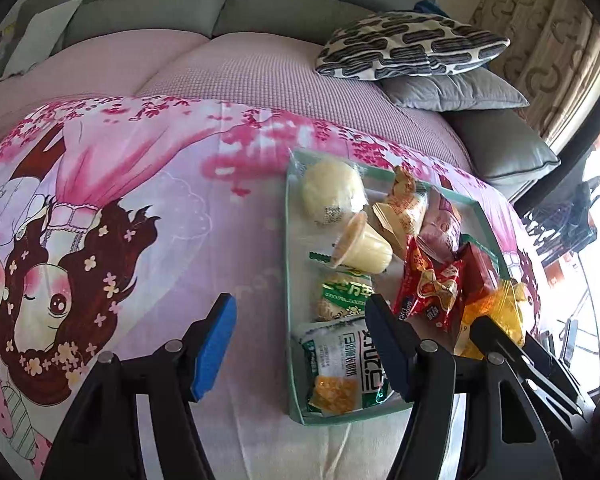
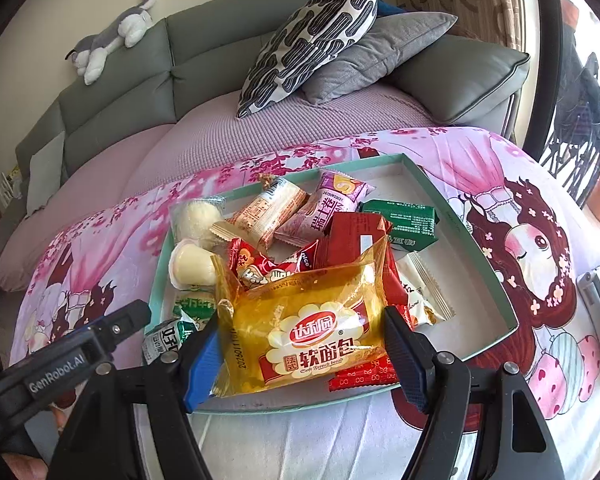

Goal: Organize snacks
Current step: 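Lower the yellow soft-bread bag into the tray and open the right tool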

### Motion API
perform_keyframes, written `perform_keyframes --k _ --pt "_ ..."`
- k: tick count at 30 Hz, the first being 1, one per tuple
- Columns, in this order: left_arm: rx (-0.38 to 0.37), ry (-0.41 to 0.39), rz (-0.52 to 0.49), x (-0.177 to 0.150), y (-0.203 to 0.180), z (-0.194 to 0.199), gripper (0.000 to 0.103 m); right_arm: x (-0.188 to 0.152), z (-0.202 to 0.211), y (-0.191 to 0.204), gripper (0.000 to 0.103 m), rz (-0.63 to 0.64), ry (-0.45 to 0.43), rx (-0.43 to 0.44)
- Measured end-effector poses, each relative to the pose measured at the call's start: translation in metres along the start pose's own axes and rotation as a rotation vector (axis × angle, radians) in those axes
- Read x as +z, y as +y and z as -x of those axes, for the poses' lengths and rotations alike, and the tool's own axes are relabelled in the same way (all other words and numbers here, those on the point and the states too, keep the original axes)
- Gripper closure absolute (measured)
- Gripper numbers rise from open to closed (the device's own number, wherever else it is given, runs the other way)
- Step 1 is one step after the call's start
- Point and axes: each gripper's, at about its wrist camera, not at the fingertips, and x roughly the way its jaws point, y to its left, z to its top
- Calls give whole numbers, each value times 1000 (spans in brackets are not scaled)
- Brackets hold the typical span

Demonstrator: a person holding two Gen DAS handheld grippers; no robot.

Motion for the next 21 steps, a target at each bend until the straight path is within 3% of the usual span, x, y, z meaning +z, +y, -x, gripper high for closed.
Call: perform_keyframes --k 16,21 --pt "57 3 56 2 18 0 31 -7 -8 25 24 93 29 12" --pt "84 6 41 2 17 -1 31 -7 -10 27 19 108 37 17"
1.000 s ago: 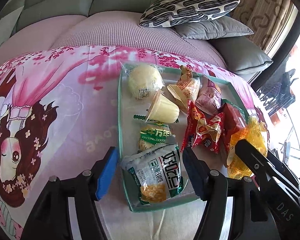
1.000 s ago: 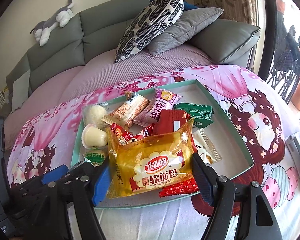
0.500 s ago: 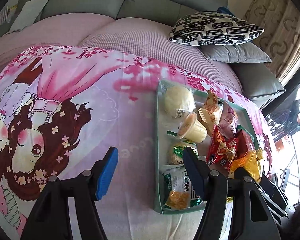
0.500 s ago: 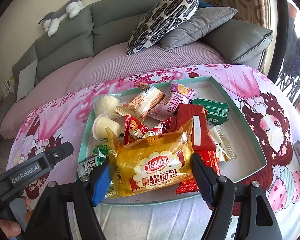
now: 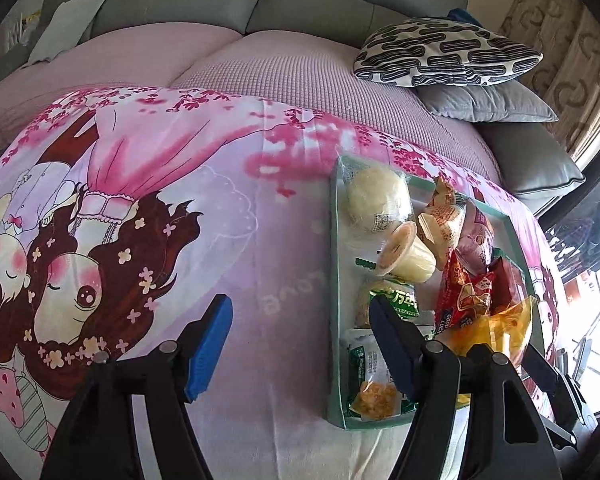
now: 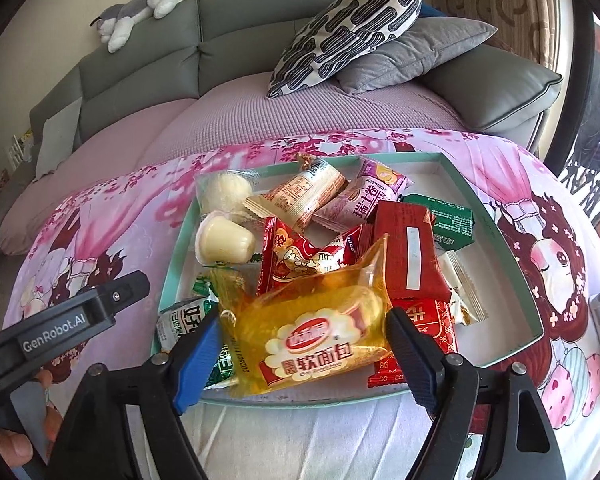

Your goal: Organize snacks

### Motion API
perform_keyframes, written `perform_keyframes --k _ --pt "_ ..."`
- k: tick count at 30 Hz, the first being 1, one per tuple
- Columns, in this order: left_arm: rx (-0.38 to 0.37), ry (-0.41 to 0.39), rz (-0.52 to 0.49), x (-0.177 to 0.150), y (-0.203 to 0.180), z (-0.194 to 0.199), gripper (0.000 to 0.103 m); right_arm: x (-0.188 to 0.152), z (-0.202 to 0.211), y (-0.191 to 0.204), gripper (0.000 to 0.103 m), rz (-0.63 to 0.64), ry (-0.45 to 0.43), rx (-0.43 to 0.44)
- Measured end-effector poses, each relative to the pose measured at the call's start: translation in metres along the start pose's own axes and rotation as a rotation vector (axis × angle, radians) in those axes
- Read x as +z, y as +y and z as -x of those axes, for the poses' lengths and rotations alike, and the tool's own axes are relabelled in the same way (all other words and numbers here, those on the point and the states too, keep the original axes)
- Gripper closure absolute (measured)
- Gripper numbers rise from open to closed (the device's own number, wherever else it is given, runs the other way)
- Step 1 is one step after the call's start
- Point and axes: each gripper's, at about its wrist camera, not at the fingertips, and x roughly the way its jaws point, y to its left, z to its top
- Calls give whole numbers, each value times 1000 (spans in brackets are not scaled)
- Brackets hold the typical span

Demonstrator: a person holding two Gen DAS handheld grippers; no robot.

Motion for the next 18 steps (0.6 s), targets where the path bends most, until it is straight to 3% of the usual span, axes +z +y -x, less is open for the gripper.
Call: perform_keyframes --k 7,10,11,18 --pt "41 -7 -28 -1 -1 -1 29 0 1 0 16 2 -4 3" --pt "67 -27 -36 -1 1 0 9 0 1 -1 4 1 -13 -1" --pt "79 -38 -40 -1 2 1 8 0 1 -1 0 1 -17 -1" --pt "146 -37 -45 -11 13 5 7 -7 4 3 0 13 -17 -4"
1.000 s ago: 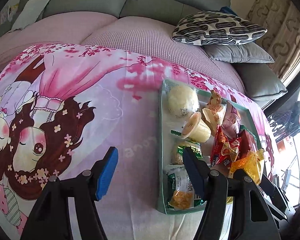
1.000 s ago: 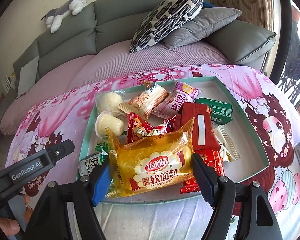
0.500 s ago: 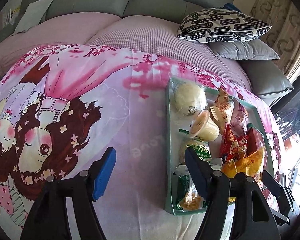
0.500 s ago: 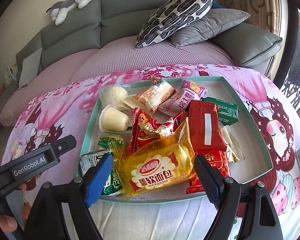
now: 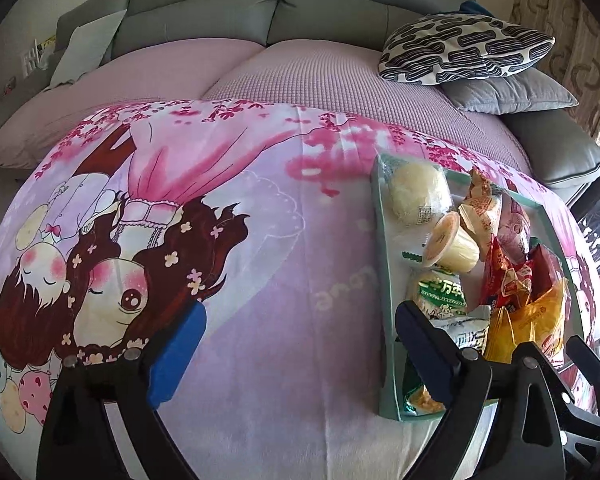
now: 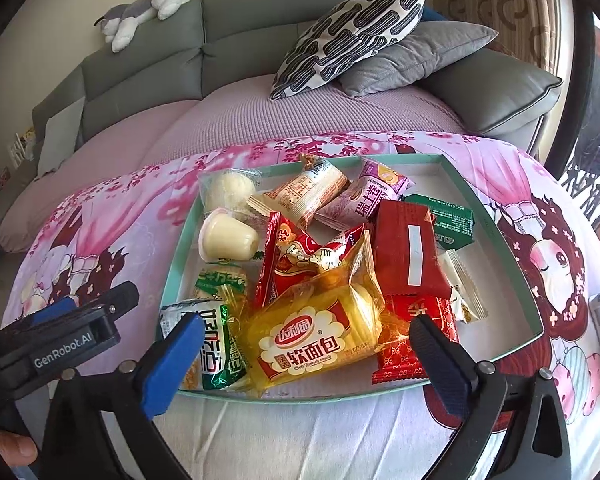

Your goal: Organize snacks

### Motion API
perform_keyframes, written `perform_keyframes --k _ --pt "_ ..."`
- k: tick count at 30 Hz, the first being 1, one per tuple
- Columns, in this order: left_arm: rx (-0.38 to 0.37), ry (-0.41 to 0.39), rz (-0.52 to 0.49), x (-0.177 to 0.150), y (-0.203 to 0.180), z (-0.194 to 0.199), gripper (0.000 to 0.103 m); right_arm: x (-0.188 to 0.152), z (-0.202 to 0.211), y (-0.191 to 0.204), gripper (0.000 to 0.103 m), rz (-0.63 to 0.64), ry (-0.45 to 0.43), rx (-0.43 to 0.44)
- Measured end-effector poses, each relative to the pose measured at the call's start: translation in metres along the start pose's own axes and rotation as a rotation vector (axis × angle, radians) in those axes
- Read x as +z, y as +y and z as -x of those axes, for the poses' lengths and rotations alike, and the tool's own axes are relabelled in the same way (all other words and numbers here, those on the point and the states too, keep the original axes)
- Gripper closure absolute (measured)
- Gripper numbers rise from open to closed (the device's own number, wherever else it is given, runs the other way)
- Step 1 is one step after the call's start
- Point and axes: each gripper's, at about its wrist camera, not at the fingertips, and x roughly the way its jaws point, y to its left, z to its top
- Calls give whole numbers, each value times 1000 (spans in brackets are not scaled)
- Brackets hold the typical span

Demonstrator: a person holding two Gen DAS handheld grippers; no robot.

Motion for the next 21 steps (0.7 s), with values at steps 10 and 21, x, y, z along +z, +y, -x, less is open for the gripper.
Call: perform_keyframes --k 10,21 --pt "130 -6 -48 -30 4 22 7 -22 18 6 0 31 -8 -15" --pt "221 17 -82 -52 6 29 7 -33 31 7 0 37 -19 -30"
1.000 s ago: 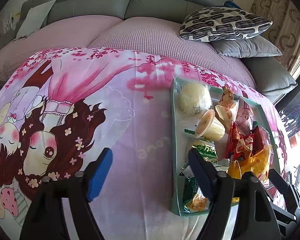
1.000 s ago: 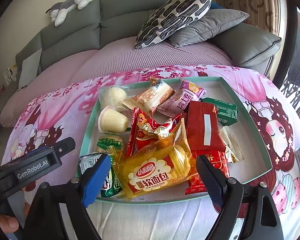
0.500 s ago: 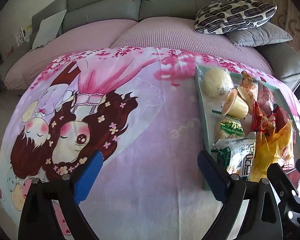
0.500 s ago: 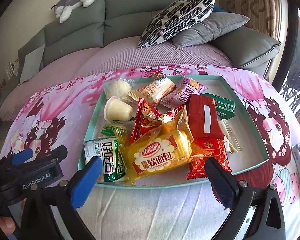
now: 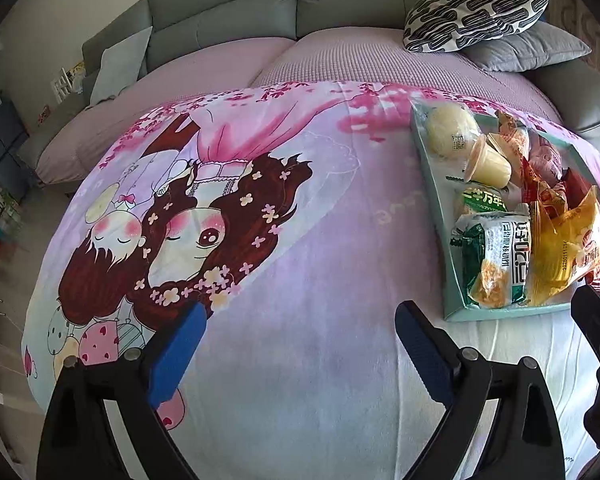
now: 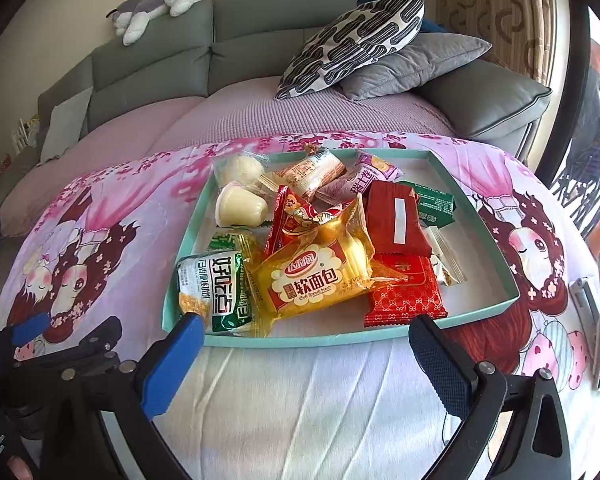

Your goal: Organize snacks

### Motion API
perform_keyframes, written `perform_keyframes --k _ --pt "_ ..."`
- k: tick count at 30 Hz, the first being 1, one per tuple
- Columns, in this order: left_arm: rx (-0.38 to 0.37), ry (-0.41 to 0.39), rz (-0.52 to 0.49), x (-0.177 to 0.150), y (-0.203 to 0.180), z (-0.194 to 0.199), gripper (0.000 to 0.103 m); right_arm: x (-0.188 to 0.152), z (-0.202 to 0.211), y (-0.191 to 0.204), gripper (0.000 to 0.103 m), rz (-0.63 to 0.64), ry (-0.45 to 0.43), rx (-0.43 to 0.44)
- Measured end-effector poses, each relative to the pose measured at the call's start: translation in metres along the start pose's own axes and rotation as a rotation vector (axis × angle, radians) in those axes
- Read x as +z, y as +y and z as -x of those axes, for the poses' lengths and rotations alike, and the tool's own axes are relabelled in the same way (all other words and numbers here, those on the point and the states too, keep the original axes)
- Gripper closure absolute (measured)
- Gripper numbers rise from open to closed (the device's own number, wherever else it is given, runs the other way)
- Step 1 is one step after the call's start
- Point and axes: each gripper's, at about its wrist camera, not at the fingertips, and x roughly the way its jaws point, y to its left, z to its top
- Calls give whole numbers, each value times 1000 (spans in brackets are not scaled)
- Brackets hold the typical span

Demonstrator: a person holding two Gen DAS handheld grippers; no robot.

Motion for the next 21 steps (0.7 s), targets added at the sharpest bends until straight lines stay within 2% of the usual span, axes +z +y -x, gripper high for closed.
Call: perform_keyframes --k 21 --pt "-24 3 18 0 5 -7 7 -2 -7 1 0 23 16 -27"
